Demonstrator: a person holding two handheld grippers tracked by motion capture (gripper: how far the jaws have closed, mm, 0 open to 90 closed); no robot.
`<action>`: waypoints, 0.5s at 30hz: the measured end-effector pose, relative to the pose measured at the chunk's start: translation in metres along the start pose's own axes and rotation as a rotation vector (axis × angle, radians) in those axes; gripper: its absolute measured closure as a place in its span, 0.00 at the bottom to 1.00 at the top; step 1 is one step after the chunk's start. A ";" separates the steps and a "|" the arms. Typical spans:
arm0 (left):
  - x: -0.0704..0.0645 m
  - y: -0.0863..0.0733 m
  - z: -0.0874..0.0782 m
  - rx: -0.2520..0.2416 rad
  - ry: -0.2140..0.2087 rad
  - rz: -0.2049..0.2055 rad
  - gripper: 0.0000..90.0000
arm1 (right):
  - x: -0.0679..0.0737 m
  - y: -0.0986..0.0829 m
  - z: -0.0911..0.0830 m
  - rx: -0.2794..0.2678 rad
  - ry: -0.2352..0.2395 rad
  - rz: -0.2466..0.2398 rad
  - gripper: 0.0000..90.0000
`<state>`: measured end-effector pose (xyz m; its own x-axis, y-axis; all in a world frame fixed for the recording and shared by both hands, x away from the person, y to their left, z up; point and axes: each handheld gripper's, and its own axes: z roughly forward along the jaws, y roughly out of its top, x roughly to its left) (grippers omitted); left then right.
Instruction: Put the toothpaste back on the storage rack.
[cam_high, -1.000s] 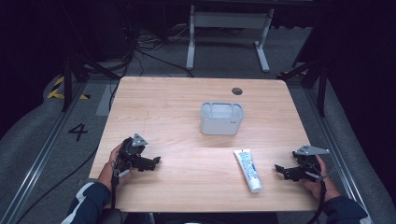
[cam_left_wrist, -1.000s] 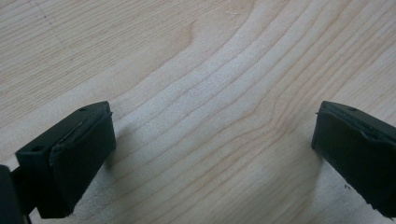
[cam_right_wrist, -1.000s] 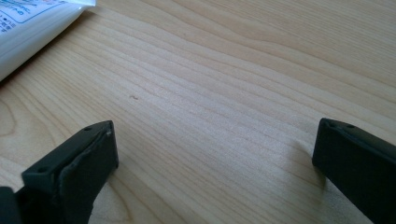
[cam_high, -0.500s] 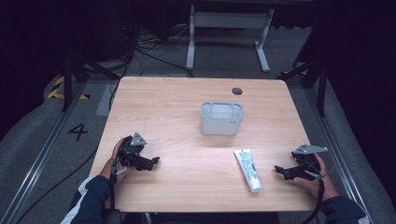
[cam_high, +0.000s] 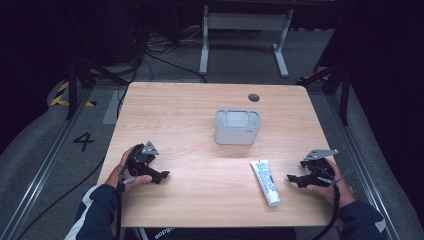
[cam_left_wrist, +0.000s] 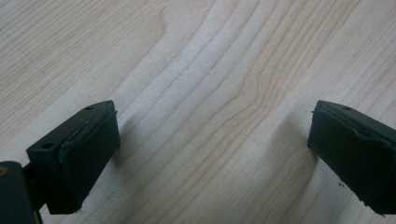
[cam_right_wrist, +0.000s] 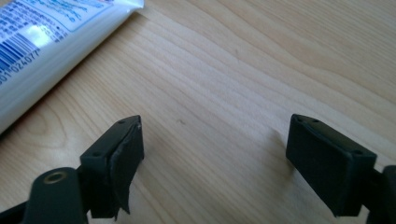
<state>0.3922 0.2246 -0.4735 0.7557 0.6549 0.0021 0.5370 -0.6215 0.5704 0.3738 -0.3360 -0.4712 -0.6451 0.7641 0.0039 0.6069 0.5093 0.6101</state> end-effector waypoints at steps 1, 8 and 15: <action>-0.002 0.000 0.000 0.005 -0.008 0.007 0.03 | 0.000 0.002 0.001 0.003 0.011 0.000 0.23; -0.017 0.002 0.005 -0.025 -0.021 0.019 0.02 | 0.006 0.014 -0.001 -0.023 0.046 0.013 0.25; -0.021 -0.006 0.008 -0.111 -0.007 -0.008 0.01 | 0.025 0.026 -0.011 -0.045 0.073 0.030 0.26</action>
<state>0.3765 0.2110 -0.4831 0.7546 0.6561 -0.0082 0.4983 -0.5648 0.6578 0.3683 -0.3082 -0.4470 -0.6598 0.7472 0.0795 0.6063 0.4669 0.6437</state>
